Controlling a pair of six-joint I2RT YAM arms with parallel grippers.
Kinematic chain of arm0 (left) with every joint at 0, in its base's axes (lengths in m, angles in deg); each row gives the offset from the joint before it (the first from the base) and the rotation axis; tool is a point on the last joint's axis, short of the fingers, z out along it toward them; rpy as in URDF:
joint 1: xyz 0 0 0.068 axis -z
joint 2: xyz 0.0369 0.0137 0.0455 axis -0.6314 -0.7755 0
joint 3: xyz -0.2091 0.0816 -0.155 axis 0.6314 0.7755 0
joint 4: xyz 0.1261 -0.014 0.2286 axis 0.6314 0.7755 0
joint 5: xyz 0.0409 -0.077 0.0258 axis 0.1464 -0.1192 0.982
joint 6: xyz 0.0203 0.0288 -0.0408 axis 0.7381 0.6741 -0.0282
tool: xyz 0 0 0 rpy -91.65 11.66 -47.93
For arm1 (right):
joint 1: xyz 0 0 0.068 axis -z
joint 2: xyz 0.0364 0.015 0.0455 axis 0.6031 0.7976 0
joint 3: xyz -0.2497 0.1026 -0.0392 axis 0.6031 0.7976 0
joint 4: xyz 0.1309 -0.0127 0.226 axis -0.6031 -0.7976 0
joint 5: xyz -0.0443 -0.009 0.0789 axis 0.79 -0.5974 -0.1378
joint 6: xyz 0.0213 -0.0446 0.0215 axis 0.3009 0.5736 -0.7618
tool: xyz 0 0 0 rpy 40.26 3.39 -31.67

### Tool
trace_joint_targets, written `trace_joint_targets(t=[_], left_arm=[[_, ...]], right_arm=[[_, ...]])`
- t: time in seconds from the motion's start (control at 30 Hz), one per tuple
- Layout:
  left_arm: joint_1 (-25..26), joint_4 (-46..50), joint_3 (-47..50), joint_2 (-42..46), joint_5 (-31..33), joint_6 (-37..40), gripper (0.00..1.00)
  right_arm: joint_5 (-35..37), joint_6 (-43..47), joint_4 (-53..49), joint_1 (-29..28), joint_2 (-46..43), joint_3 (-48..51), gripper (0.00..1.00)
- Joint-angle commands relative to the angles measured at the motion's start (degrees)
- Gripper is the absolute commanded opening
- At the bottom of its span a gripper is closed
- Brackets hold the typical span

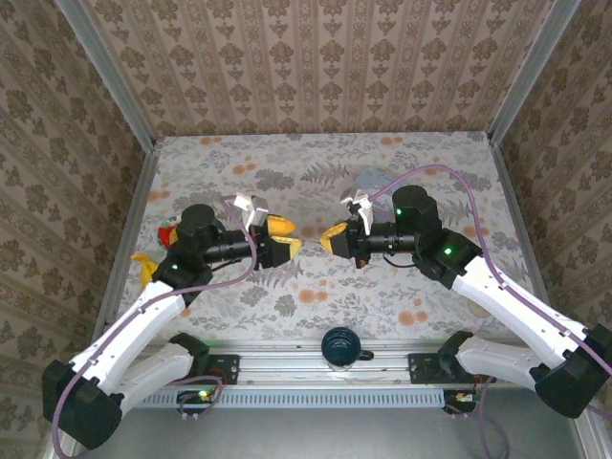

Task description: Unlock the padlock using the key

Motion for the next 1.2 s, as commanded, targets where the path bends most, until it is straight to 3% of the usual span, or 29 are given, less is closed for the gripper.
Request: trace_joint_targets(t=[0.0, 0.1, 0.23, 0.4, 0.6, 0.77, 0.97, 1.17], left_arm=[[-0.46, -4.55, 0.88, -0.49, 1.24, 1.42, 0.61], [-0.46, -5.54, 1.21, -1.69, 7.25, -0.50, 0.73], [-0.42, -3.22, -0.42, -5.79, 17.06, -2.09, 1.00], [0.27, -6.63, -2.55, -14.20, 24.03, -4.55, 1.00], [3.43, -10.10, -10.61, -29.66, 30.08, -5.58, 1.00], [3.76, -12.25, -20.76, -44.95, 28.08, -9.25, 1.00], [3.65, -12.24, -33.67, -60.39, 25.26, -12.33, 0.99], [3.65, -13.07, -42.93, -71.00, 21.86, -14.76, 0.92]], right_arm=[[4.33, -3.39, -0.29, -0.24, 0.36, 0.21, 0.00], [10.49, -6.84, -2.40, 0.19, -0.61, 1.13, 0.00], [17.65, -11.82, -4.64, 2.56, -3.24, 3.79, 0.00], [22.78, -17.59, -5.35, 8.65, -6.06, 7.66, 0.00], [35.56, -21.24, -12.22, 18.13, -6.83, 8.61, 0.00], [38.35, -21.22, -14.04, 27.90, -2.59, 8.73, 0.00], [48.60, -20.10, -13.41, 31.52, 6.97, 6.26, 0.00], [51.44, -20.09, -8.68, 33.11, 17.71, 3.09, 0.00]])
